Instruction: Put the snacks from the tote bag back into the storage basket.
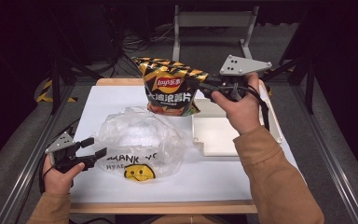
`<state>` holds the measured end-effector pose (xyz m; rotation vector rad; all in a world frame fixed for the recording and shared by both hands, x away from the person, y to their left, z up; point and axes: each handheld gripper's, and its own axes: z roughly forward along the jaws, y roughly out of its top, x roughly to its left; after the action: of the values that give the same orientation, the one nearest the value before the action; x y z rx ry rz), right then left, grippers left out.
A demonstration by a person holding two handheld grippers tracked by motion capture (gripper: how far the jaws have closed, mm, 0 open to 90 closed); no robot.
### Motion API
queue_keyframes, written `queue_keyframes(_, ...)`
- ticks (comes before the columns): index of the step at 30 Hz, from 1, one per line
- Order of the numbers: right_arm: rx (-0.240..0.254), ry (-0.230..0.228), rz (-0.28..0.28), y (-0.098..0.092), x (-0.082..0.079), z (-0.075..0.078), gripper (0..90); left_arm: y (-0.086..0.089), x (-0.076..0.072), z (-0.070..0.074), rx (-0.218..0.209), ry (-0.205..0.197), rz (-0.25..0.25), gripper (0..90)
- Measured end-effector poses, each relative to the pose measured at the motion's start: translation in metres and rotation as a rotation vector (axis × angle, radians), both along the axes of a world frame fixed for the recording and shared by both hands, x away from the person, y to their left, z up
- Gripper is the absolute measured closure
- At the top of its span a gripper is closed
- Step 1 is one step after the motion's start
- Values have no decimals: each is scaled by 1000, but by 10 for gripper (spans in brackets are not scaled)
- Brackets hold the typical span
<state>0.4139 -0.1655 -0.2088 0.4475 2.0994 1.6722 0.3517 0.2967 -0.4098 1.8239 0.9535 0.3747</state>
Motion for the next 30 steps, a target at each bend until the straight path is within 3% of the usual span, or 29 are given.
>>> queue_keyframes(6,13,5,-19,-21,0,0,880,0,-1,2,12,-8,4,212)
queue_keyframes(12,-6,7,-51,-42,2,2,880,1,-2,2,0,-19,6,186)
queue_keyframes(22,-10,17,-98,-70,6,-2,879,0,-6,1,21,-24,-13,169)
queue_keyframes(30,-13,24,-124,-92,10,-7,879,4,-13,1,24,-28,4,167)
